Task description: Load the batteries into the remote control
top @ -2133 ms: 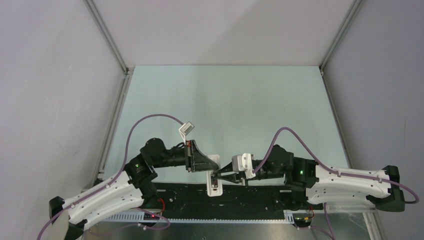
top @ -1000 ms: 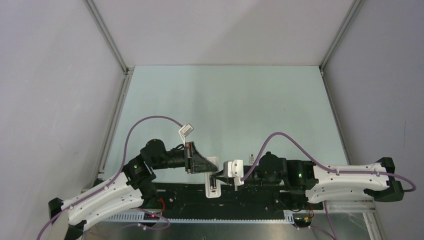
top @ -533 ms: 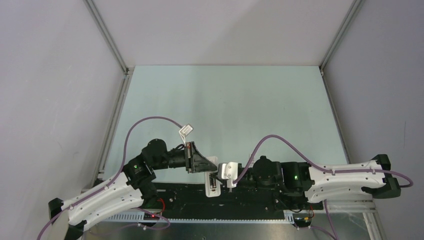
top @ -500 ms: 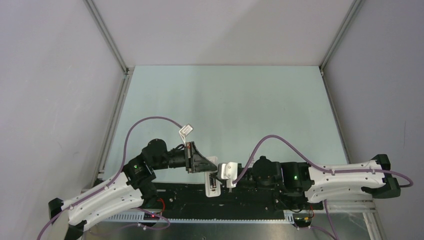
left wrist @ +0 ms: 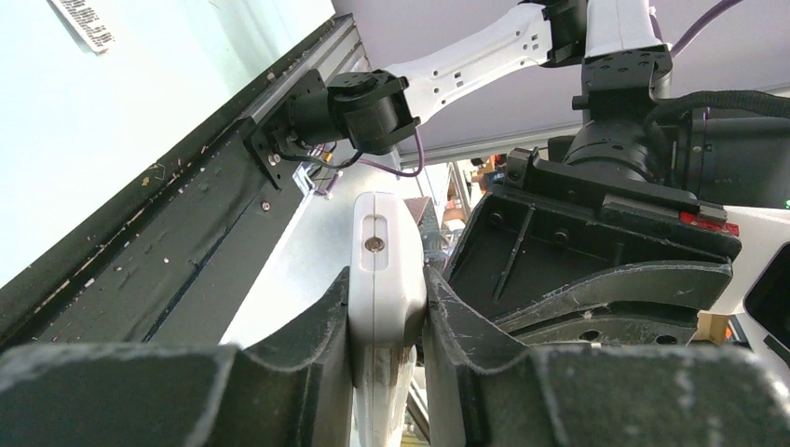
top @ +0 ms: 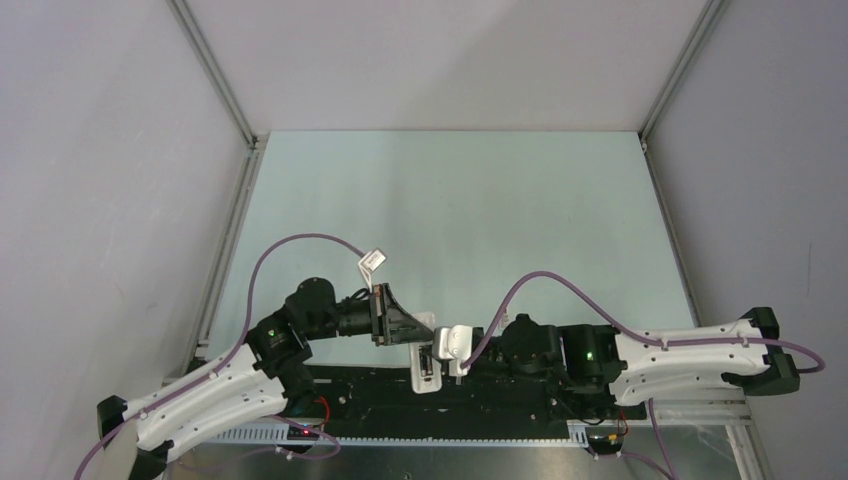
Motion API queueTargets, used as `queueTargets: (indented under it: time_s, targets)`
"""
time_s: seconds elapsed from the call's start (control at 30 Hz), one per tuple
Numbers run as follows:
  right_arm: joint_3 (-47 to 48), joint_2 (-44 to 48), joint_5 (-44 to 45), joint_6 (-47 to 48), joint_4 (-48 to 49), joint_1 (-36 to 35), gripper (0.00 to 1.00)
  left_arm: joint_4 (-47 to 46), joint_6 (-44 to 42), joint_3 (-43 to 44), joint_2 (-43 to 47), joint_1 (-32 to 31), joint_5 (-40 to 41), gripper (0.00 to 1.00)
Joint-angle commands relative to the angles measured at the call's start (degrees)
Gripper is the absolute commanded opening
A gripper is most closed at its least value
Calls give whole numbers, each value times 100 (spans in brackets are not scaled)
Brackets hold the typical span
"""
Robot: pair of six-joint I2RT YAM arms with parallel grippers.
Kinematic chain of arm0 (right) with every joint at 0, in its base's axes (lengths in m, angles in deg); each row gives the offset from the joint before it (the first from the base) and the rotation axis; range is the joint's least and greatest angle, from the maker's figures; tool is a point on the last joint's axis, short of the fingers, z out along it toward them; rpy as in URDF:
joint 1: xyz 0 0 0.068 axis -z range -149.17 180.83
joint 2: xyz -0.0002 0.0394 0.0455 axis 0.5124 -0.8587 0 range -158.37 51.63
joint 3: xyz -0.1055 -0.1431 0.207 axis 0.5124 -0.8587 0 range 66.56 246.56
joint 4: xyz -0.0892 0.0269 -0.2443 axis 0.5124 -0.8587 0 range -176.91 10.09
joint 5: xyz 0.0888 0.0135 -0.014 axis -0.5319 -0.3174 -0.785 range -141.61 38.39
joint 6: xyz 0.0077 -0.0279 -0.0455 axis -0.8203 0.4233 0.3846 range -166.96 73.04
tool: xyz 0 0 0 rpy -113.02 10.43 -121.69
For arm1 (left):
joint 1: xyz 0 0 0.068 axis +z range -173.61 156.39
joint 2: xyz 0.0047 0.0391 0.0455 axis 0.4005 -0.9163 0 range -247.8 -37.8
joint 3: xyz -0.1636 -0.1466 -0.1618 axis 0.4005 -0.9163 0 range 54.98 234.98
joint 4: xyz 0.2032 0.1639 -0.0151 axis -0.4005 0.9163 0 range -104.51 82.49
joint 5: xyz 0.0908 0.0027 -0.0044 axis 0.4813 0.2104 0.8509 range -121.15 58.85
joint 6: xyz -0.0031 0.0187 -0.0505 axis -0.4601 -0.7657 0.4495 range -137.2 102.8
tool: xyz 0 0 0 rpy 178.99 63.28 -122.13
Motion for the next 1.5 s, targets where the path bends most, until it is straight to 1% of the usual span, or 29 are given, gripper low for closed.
queueTargets:
  time_s: [0.0, 0.13, 0.37, 0.6, 0.8, 1.0, 1.1, 1.27, 1.37, 1.43, 1.47]
  targets:
    - [-196, -324, 163, -74, -1386, -45, 8, -1373, 367, 415, 169, -14, -204, 0]
    - [-196, -417, 348, -72, -1393, -104, 8, -1374, 383, 549, 163, -5, -240, 0]
    - [-196, -494, 979, 16, -1366, -268, 8, -1399, 432, 627, 136, -9, -282, 0]
    - [-228, -499, 1304, 170, -1277, -428, 9, -1506, 544, 687, 159, -7, -319, 0]
    - [-236, -460, 1539, 255, -1240, -582, 13, -1607, 686, 757, 184, -8, -364, 0]
    - [-260, -441, 1738, 304, -1103, -699, 19, -1729, 807, 826, 223, -12, -388, 0]
    - [-259, -499, 1774, 327, -1024, -746, 19, -1790, 864, 842, 227, -5, -389, 0]
    - [-258, -578, 1819, 309, -959, -806, 15, -1816, 905, 831, 287, -10, -365, 0]
    - [-262, -511, 1831, 260, -957, -866, 15, -1819, 906, 792, 301, -12, -336, 0]
    - [-260, -397, 1820, 228, -926, -895, 18, -1823, 906, 765, 302, -10, -314, 0]
    - [-263, -304, 1817, 207, -911, -914, 21, -1828, 898, 754, 302, -11, -304, 0]
